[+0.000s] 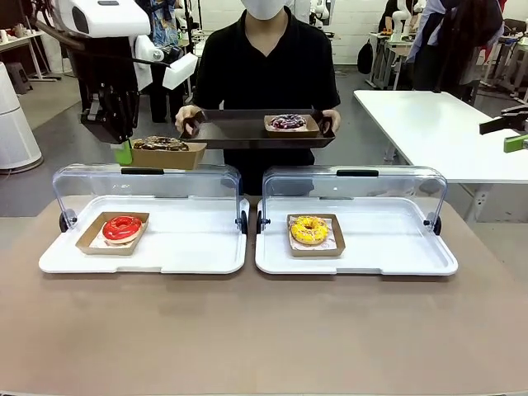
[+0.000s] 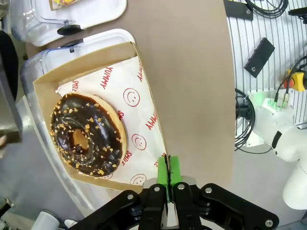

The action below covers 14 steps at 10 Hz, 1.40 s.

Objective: Provide the desired donut to the person.
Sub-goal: Pick up and lift the Paper togo box containing the Donut pointed at by the person, then place the picked Paper togo box onto the Handle tray extended by the person.

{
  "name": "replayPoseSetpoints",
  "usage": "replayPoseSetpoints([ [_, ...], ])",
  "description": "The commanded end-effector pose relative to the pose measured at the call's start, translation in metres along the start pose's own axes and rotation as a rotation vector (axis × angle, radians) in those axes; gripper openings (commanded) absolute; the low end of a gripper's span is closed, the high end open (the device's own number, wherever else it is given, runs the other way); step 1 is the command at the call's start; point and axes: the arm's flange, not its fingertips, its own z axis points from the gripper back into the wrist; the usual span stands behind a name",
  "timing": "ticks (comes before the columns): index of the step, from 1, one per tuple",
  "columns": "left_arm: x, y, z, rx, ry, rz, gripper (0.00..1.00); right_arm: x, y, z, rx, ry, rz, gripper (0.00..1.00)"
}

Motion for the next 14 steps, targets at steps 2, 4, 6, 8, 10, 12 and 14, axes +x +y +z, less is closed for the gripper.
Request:
replayPoseSetpoints([
  [2,0.0009,-0.0030,0.0035,-0.001,-0.010,0.003,0.00,0.0004,0.0009,0.0000,0.007,-0.006,0.000,1.00],
  [4,0.0009,-0.0030,0.0035,-0.001,-0.010,0.003,0.00,0.0004,0.0009,0.0000,0.007,-0.006,0.000,1.00],
  [6,0.0009,-0.0030,0.0035,-0.001,-0.010,0.003,0.00,0.0004,0.0009,0.0000,0.007,-0.006,0.000,1.00],
  [8,0.0009,-0.0030,0.0035,-0.001,-0.010,0.003,0.00,0.0004,0.0009,0.0000,0.007,-0.006,0.000,1.00],
  [10,0.0009,-0.0030,0.0035,-0.001,-0.010,0.003,0.00,0.0004,0.0009,0.0000,0.007,-0.006,0.000,1.00],
  [12,0.0009,-0.0030,0.0035,-0.001,-0.010,0.003,0.00,0.0004,0.0009,0.0000,0.007,-0.006,0.000,1.00],
  [14,0.0009,-0.0005,0.0001,0.000,0.000,-0.002,0.02,0.0004,0.0009,0.0000,0.007,-0.006,0.000,1.00],
])
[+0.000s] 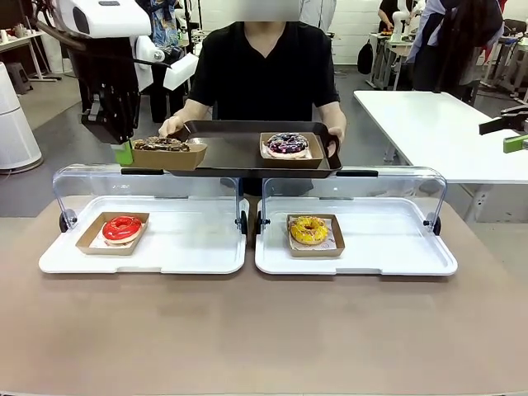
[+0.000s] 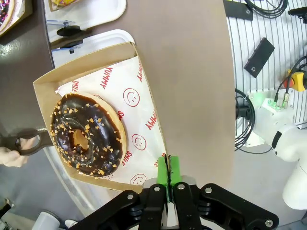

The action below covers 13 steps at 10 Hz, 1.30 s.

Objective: Provide the desired donut to the person.
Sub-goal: Place the picked Paper togo box onto the Handle tray extended by the person.

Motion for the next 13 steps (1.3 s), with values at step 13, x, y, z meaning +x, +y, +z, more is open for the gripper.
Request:
replayPoseSetpoints([
  [13,0.005,0.185,-0.033,0.033,-0.056,-0.057,0.02,0.000,0.001,0.000,0.007,-0.006,0.000,1.00],
])
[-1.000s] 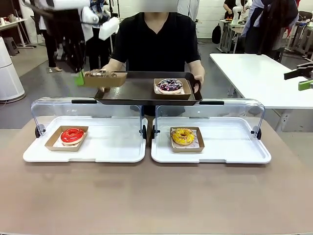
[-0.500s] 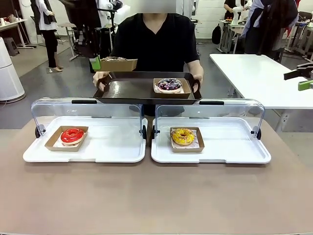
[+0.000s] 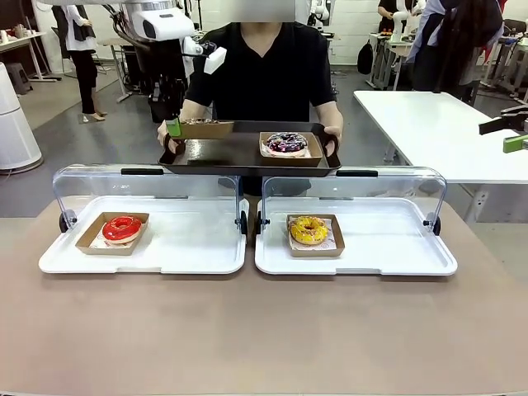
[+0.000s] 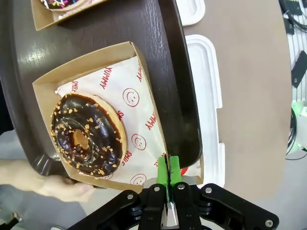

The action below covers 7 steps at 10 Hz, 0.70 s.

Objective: Provide the desired donut to the person.
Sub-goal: Place the picked Paper togo box onto the Handle tray extended by the person.

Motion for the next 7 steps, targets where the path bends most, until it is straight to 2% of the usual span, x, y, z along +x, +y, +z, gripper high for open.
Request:
replayPoseSetpoints([
  [1,0.000,0.006,-0.003,0.007,0.019,-0.031,0.02,0.000,0.001,0.000,0.008,-0.006,0.000,1.00],
  [5,0.004,0.015,-0.022,-0.017,0.033,-0.035,0.02,0.000,0.001,0.000,0.008,-0.006,0.000,1.00],
  [6,0.004,0.020,-0.022,-0.016,0.040,-0.039,0.09,0.000,0.001,0.000,0.008,-0.006,0.000,1.00],
  [7,0.003,0.023,-0.023,-0.021,0.049,-0.040,0.45,0.000,0.001,0.000,0.008,-0.006,0.000,1.00],
])
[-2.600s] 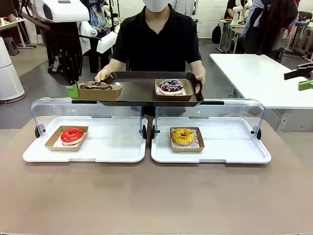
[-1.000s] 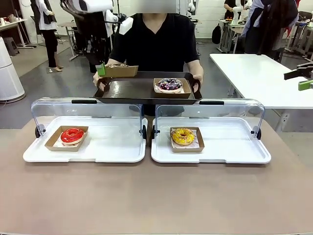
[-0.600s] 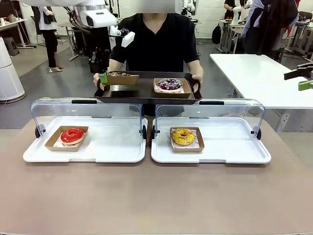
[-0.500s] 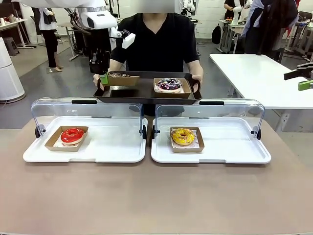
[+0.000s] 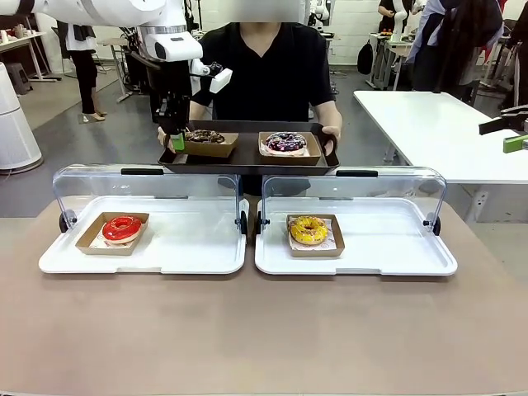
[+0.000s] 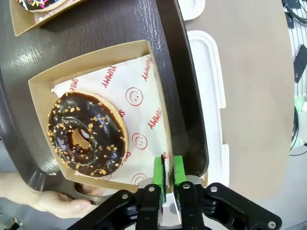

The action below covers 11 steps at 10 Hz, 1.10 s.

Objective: Provide the desired donut to the person.
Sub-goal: Place the picked Paper togo box onto the Handle tray extended by the person.

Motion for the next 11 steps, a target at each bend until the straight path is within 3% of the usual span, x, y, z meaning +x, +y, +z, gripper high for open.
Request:
replayPoseSetpoints([
  [1,-0.0032,0.0080,0.0025,0.009,0.022,-0.008,0.66,0.0003,0.0007,-0.0005,0.008,-0.006,0.000,1.00],
  [2,-0.0034,0.0068,0.0007,0.008,0.020,-0.003,1.00,0.0003,0.0007,-0.0005,0.008,-0.006,0.000,1.00],
  [4,-0.0037,0.0087,0.0045,0.009,0.021,-0.009,1.00,0.0003,0.0007,-0.0005,0.008,-0.006,0.000,1.00],
  [5,-0.0038,0.0074,0.0050,0.012,0.018,-0.008,0.90,0.0003,0.0007,-0.0005,0.008,-0.006,0.000,1.00],
  [6,-0.0038,0.0054,0.0044,0.014,0.015,-0.006,0.99,0.0003,0.0007,-0.0005,0.008,-0.006,0.000,1.00],
  [11,-0.0048,0.0029,0.0085,0.011,0.009,0.003,1.00,0.0003,0.0007,-0.0005,0.008,-0.006,0.000,1.00],
])
